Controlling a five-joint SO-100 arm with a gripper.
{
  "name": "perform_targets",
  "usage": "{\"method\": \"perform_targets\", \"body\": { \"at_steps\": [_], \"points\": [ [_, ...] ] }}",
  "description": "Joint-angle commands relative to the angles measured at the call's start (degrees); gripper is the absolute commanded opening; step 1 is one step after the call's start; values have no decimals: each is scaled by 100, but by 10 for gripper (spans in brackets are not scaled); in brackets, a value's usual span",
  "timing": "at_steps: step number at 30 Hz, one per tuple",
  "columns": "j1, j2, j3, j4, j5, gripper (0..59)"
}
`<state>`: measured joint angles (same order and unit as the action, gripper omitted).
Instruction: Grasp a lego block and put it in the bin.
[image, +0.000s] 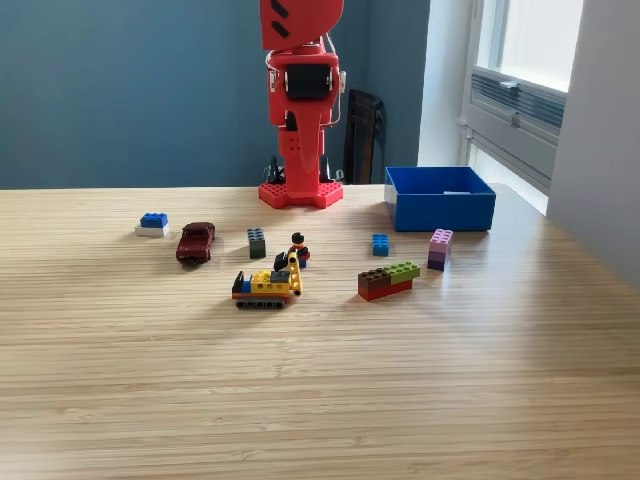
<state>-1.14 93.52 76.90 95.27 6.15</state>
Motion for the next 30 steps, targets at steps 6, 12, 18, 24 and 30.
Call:
{"method": "perform_targets", "body": {
  "at_steps": [6,12,18,24,30],
  "points": [
    [35,501,-9,-79,26,1],
    [18,501,26,-88,53,1],
    [79,501,167,-202,202,1],
    [308,501,791,-677,343,1],
    [562,501,1503,-1740,-343,2]
  ]
}}
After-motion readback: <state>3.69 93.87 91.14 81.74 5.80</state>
